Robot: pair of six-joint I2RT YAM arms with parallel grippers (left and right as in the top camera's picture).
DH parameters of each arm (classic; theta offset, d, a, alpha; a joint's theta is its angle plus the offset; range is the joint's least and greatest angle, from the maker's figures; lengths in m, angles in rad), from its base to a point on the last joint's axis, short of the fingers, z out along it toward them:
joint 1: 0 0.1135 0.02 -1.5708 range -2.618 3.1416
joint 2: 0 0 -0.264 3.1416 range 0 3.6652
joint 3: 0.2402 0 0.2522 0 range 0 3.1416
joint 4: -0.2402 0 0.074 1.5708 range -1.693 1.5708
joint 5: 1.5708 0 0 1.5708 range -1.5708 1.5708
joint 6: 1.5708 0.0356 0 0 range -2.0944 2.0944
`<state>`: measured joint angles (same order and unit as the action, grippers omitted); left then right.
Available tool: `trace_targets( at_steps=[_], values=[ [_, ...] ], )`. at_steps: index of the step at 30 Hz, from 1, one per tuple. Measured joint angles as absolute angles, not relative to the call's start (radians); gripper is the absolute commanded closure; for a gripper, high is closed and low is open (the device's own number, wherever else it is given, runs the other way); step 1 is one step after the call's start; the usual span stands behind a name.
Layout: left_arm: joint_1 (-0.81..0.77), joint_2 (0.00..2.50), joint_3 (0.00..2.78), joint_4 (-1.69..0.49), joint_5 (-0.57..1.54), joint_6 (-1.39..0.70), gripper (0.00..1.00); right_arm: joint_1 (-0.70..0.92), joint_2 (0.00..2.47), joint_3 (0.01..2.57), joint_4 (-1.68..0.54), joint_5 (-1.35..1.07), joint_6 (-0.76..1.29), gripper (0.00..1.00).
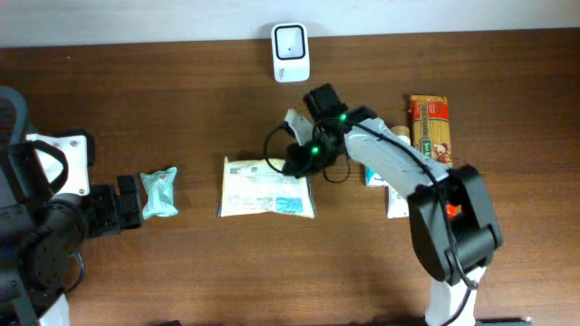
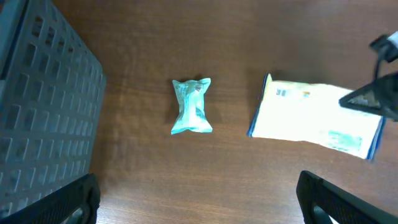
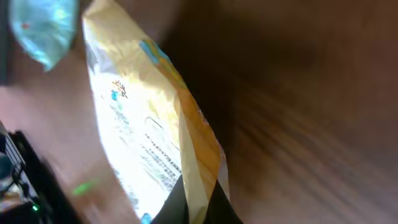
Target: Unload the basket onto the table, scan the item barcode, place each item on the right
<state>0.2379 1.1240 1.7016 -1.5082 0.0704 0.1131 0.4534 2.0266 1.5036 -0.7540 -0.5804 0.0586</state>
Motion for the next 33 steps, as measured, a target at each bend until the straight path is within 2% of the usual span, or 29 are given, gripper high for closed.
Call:
trace_targets(
  at_steps=[5,9,12,17,24,26,28,30,33],
  values=[
    [0.238,1.124,1.702,-1.508,0.07,0.113,0.01,0.453,2.008,1.614,-0.966,-0.589,-0.183,0.96],
    [0.238,1.124,1.702,-1.51,0.07,0.113,0.01,0.419,2.007,1.841,-1.128,-0.773,-0.251,0.96],
    [0.238,1.124,1.702,-1.51,0.07,0.113,0.01,0.292,2.005,1.97,-1.237,-0.961,-0.263,0.96],
    [0.238,1.124,1.702,-1.509,0.07,0.113,0.01,0.152,2.005,1.98,-1.268,-1.057,-0.266,0.96],
    [0.238,1.124,1.702,-1.509,0.07,0.113,0.01,0.151,2.005,1.98,-1.248,-1.079,-0.27,0.96],
    [0.238,1.124,1.702,-1.509,0.07,0.113,0.01,0.151,2.005,1.98,-1.177,-1.071,-0.262,0.96],
    [0.238,1.124,1.702,-1.51,0.07,0.113,0.01,0.164,2.005,1.981,-1.077,-0.947,-0.207,0.96],
    [0.238,1.124,1.702,-1.509,0.07,0.113,0.01,0.199,2.005,1.98,-1.01,-0.725,-0.157,0.96],
    [0.238,1.124,1.702,-1.508,0.07,0.113,0.01,0.292,2.005,1.98,-0.903,-0.241,-0.129,0.96]
  ],
)
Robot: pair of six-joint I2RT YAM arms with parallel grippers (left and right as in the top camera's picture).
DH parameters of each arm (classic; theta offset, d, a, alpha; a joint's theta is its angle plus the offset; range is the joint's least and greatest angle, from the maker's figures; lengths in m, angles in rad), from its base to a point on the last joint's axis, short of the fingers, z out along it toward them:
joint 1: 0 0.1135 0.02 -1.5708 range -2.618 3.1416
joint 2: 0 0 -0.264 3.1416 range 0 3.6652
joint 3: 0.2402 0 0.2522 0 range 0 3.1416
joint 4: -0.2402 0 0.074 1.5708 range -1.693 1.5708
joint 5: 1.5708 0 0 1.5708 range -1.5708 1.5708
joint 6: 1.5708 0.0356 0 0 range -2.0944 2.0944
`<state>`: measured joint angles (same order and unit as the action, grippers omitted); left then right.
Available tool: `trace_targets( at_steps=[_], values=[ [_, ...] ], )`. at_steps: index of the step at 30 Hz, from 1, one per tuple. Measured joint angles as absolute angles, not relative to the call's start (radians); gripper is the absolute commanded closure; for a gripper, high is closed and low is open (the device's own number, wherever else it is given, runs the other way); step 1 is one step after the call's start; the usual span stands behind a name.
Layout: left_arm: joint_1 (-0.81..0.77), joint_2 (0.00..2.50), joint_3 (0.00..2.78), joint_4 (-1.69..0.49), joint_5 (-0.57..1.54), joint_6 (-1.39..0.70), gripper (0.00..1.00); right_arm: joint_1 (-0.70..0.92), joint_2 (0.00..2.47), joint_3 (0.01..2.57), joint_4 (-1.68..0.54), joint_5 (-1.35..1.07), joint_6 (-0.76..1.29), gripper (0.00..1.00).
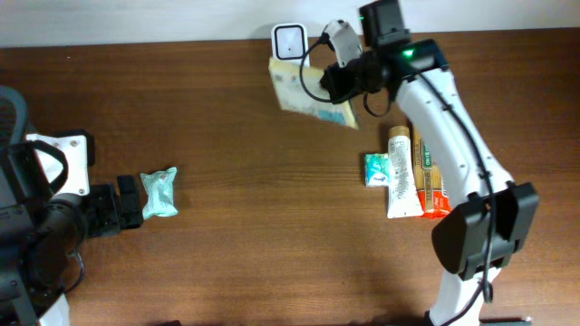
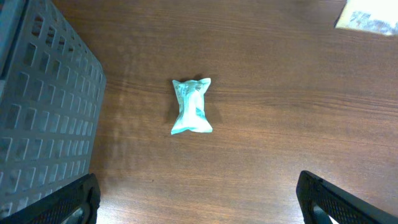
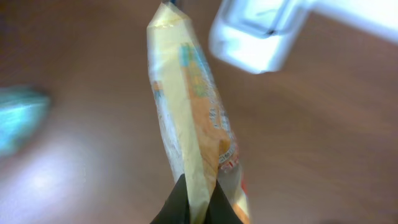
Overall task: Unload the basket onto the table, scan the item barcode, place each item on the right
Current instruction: 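Hold the snack bag up in front of the scanner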
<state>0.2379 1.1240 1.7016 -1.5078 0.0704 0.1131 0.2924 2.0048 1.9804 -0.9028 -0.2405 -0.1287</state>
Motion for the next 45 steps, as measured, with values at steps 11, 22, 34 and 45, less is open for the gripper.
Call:
trace_targets(
  at_steps=[11,22,34,45],
  values=[
    [0.238,1.125,1.7,-1.509,0.07,0.113,0.01,0.462,2.297,1.992,0.028,0.731,-0.91,0.96],
    [0.238,1.125,1.7,-1.51,0.07,0.113,0.01,0.443,2.35,1.992,0.116,0.762,-1.055,0.96],
    [0.238,1.125,1.7,-1.51,0.07,0.113,0.01,0.449,2.399,1.992,0.099,0.736,-1.073,0.96],
    [0.238,1.125,1.7,-1.509,0.07,0.113,0.01,0.522,2.4,1.993,-0.024,0.761,-1.073,0.96]
  ],
)
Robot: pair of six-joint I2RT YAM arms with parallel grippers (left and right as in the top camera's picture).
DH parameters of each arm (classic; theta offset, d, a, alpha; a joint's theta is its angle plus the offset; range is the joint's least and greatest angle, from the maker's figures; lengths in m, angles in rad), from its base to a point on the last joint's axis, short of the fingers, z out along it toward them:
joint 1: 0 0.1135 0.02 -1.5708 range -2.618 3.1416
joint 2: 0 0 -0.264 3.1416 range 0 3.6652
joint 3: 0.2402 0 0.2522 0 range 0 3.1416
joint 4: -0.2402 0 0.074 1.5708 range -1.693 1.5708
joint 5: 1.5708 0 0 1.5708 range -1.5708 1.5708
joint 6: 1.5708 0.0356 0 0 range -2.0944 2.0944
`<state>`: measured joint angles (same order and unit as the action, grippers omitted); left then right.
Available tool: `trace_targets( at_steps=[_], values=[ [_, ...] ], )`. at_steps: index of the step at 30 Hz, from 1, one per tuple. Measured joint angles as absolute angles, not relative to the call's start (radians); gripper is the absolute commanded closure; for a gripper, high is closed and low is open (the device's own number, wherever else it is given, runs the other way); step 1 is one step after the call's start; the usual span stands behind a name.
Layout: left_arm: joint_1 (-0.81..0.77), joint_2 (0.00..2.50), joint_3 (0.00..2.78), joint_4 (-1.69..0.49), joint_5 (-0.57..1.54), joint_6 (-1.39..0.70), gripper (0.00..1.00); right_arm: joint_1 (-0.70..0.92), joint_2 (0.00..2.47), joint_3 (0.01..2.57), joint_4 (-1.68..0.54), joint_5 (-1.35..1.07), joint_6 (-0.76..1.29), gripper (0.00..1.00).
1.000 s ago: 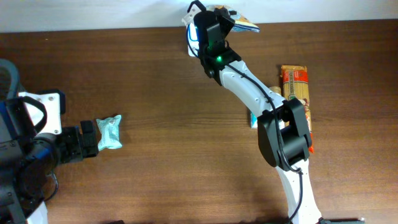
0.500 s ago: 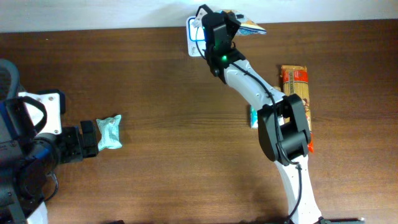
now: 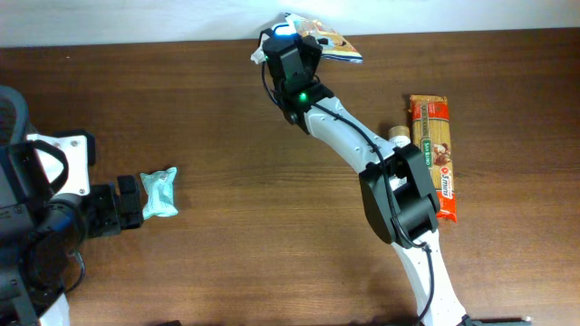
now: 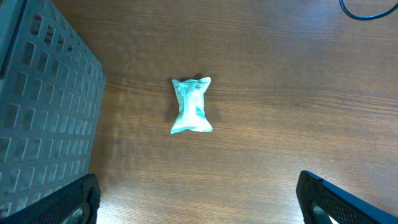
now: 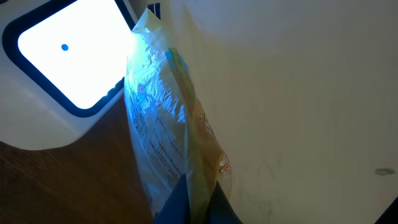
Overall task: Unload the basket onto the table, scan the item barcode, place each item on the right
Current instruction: 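Hold the snack bag up in front of the scanner, then carry the snack bag right and drop it beside the pasta bag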
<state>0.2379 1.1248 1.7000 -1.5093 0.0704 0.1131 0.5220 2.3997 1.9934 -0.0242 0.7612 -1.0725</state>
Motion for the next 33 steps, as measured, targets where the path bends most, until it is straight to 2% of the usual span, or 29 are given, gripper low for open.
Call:
trace_targets(
  at_steps=[15,21,26,29,33],
  values=[
    [0.238,1.125,1.7,-1.51,0.07,0.113,0.01,0.487,2.364,1.993,0.023,0.808,-1.067,0.96],
    [0.238,1.125,1.7,-1.51,0.07,0.113,0.01,0.454,1.98,1.997,-0.439,0.623,-0.731,0.96],
    [0.238,1.126,1.7,-1.51,0.07,0.113,0.01,0.418,1.708,1.999,-1.032,0.309,-0.204,0.96],
    [0.238,1.126,1.7,-1.51,0.07,0.113,0.0,0.26,1.602,1.998,-1.25,0.106,-0.042,0.96],
    [0.238,1.126,1.7,-1.51,0.07,0.113,0.01,-0.182,1.582,1.999,-1.446,-0.181,0.002,0.96]
  ],
)
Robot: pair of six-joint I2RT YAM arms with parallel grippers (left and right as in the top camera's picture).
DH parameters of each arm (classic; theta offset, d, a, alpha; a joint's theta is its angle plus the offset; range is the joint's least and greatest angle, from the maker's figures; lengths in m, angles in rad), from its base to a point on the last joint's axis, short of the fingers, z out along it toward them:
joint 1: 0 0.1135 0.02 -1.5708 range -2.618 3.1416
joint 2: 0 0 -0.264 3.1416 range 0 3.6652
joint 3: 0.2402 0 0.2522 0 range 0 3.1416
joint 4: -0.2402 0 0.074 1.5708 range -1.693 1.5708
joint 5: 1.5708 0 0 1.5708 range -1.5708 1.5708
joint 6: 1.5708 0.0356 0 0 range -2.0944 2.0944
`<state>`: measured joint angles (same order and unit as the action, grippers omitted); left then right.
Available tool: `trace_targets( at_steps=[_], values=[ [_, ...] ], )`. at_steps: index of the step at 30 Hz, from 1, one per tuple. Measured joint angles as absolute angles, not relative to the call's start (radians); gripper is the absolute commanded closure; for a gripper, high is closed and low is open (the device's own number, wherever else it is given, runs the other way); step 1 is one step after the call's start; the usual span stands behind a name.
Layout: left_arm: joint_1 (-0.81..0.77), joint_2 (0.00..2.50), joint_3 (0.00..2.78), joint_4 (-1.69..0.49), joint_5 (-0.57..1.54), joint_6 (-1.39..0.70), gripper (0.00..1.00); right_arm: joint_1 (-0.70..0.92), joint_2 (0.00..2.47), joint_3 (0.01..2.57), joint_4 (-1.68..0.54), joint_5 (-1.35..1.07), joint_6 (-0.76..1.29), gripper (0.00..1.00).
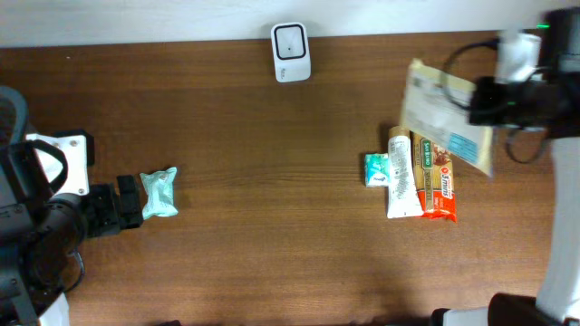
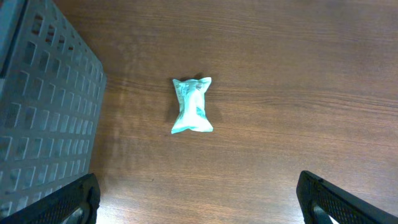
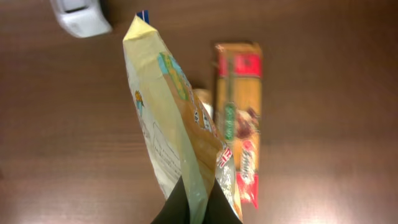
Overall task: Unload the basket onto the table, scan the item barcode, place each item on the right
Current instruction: 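Carry the snack bag right and drop it beside the pasta bag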
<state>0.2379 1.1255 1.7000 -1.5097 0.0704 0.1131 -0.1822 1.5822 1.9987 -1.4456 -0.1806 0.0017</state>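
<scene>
My right gripper (image 1: pixel 485 101) is shut on one edge of a flat yellow-and-white bag (image 1: pixel 442 110), held in the air at the right of the table. In the right wrist view the bag (image 3: pixel 177 137) hangs edge-on from my right gripper (image 3: pixel 198 208), above the items lying there. The white scanner (image 1: pixel 291 41) stands at the table's back edge, far left of the bag, and shows at a corner as the scanner (image 3: pixel 79 17). My left gripper (image 2: pixel 199 202) is open near a teal packet (image 2: pixel 193 106) at the left.
Under the bag lie a long pasta box (image 1: pixel 435 181), a white tube (image 1: pixel 397 186) and a small green pack (image 1: pixel 375 169). A grey slatted basket (image 2: pixel 43 118) sits at the left edge beside the left arm.
The right gripper, still shut on the bag, has moved from right at the scanner on the back edge to the right side, above the pasta box and tube. The left arm is unchanged.
The bag first lay mid-table with my right gripper on its edge. Then it was lifted beside the scanner, then held close against the scanner's face. Now it hangs over the group of items at the right. The left gripper stayed open by the teal packet.
</scene>
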Motion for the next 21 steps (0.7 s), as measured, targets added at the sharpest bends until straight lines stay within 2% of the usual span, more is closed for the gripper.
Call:
trace_targets(
  at_steps=[2,6,7,8,11,17,21],
  values=[
    [0.238,1.126,1.7,-1.51,0.07,0.113,0.01,-0.323,1.645,1.999,-1.466,-0.231,0.005,0.96],
    [0.238,1.126,1.7,-1.51,0.07,0.113,0.01,-0.387,1.861,1.96,-1.466,-0.382,-0.066,0.96],
    [0.238,1.126,1.7,-1.51,0.07,0.113,0.01,-0.387,1.89,1.956,-1.468,-0.411,-0.085,0.84],
    [0.238,1.126,1.7,-1.51,0.07,0.113,0.01,-0.387,1.906,1.956,-1.468,-0.436,-0.097,0.59],
    [0.238,1.126,1.7,-1.509,0.07,0.113,0.01,-0.387,1.907,1.956,-1.503,-0.458,-0.117,0.45],
    [0.238,1.126,1.7,-1.509,0.07,0.113,0.01,-0.387,1.907,1.965,-1.592,-0.412,-0.12,0.44],
    [0.238,1.126,1.7,-1.509,0.07,0.113,0.01,-0.387,1.91,2.19,-1.693,-0.409,-0.12,0.41]
  ],
)
